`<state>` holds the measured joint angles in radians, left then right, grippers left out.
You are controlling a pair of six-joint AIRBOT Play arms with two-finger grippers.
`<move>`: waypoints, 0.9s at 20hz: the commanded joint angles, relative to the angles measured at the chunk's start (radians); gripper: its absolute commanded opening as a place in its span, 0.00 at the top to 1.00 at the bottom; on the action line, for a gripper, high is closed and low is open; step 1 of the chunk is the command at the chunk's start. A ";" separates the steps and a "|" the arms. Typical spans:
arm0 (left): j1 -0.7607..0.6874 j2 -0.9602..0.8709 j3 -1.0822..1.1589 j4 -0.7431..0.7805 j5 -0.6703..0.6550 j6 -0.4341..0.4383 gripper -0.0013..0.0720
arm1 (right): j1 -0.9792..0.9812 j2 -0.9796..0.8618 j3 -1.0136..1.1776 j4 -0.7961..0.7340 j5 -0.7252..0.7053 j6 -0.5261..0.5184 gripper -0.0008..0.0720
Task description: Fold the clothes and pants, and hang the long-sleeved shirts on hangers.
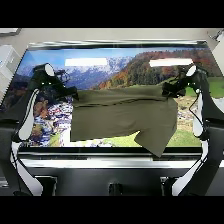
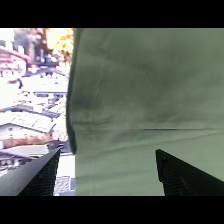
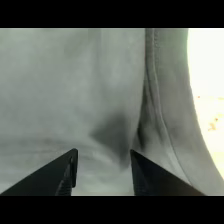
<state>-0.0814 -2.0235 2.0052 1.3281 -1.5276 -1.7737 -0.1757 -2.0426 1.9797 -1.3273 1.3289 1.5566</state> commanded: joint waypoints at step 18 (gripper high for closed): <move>0.250 0.864 -0.941 -0.178 0.230 0.084 0.02 | -0.450 0.548 -0.903 0.429 0.067 -0.365 0.41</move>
<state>0.1642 -1.2785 1.2552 1.2755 -1.3994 -1.7489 -0.5934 -1.5421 1.2324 -0.9512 1.4380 1.2537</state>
